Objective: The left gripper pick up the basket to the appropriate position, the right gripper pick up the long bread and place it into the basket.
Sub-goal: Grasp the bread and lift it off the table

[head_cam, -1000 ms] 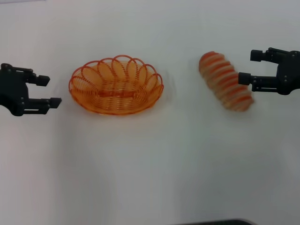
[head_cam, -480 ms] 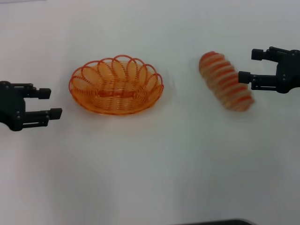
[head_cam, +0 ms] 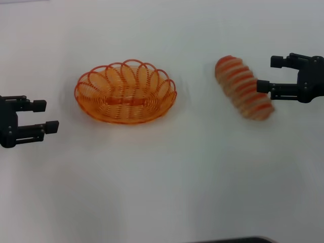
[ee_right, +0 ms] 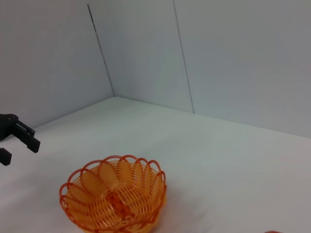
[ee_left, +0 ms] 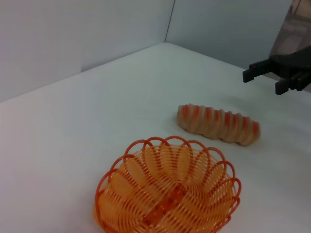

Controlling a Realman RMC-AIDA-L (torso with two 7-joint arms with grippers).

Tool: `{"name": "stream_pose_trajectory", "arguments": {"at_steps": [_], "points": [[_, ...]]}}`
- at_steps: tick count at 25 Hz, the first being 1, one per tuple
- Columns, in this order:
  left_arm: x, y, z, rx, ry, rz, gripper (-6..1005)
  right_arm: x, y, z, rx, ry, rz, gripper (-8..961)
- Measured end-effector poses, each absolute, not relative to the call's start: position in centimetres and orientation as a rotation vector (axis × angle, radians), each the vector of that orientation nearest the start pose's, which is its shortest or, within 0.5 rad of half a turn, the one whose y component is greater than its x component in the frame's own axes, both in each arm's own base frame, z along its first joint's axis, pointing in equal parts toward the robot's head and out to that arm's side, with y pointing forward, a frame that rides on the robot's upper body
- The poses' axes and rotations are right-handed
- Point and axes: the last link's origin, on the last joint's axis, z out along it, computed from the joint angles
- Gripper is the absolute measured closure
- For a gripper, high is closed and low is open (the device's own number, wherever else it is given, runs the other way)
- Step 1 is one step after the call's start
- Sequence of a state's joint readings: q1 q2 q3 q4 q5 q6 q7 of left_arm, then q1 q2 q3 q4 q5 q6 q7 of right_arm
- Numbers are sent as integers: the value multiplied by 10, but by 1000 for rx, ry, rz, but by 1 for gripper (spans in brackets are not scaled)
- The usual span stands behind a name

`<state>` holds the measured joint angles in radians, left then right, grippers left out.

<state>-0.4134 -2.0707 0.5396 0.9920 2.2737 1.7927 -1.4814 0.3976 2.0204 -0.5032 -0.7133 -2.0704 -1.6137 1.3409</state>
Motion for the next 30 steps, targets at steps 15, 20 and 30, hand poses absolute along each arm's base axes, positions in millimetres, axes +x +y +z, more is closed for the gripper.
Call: {"name": "stream_pose_trajectory", "arguments": {"at_steps": [15,20,30], "points": [[-297,288,57,-2785,-766,-405,363,323,299,58,-2547,748,632,40],[-298,286,56,-2781,-768,-401,303,321,299,61,-2559,742,644,40],[-299,286,55,-2786,-770,-399,144,315,307,80,-2579,802,632,40]]}}
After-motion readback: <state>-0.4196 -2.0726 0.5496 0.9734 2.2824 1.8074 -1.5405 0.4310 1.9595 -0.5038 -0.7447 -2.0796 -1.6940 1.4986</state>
